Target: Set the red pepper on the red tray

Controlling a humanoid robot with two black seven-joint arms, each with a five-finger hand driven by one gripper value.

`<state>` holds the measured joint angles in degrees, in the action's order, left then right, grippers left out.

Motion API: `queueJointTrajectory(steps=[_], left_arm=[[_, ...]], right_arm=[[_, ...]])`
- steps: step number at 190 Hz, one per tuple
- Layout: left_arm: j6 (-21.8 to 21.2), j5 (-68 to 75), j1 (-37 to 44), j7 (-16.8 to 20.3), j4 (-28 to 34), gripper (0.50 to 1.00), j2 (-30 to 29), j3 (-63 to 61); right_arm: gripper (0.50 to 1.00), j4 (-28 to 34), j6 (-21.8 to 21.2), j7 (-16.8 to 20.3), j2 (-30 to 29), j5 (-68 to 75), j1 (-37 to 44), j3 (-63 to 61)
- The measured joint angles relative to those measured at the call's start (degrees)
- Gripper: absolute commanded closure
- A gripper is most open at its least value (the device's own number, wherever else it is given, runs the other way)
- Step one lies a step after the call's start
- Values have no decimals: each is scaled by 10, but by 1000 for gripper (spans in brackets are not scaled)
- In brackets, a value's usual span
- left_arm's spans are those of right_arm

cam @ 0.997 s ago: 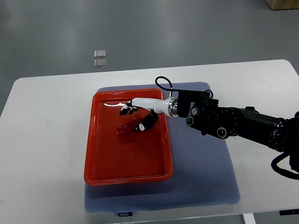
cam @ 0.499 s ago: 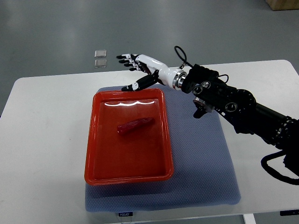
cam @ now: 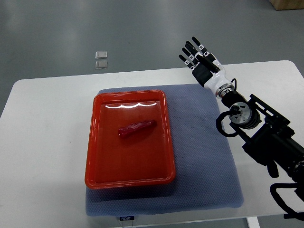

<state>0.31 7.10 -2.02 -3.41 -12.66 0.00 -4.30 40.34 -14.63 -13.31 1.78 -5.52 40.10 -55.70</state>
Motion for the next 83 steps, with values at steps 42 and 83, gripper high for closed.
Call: queueJointTrajectory(steps=[42, 83], left_arm=[[0, 0, 0, 0, 0, 500, 0, 0], [0, 0, 0, 0, 0, 500, 0, 0]], right_arm=[[583, -1, -3, -28, 5, 6, -10, 0], [585, -4, 0, -30, 16, 6, -14, 0]])
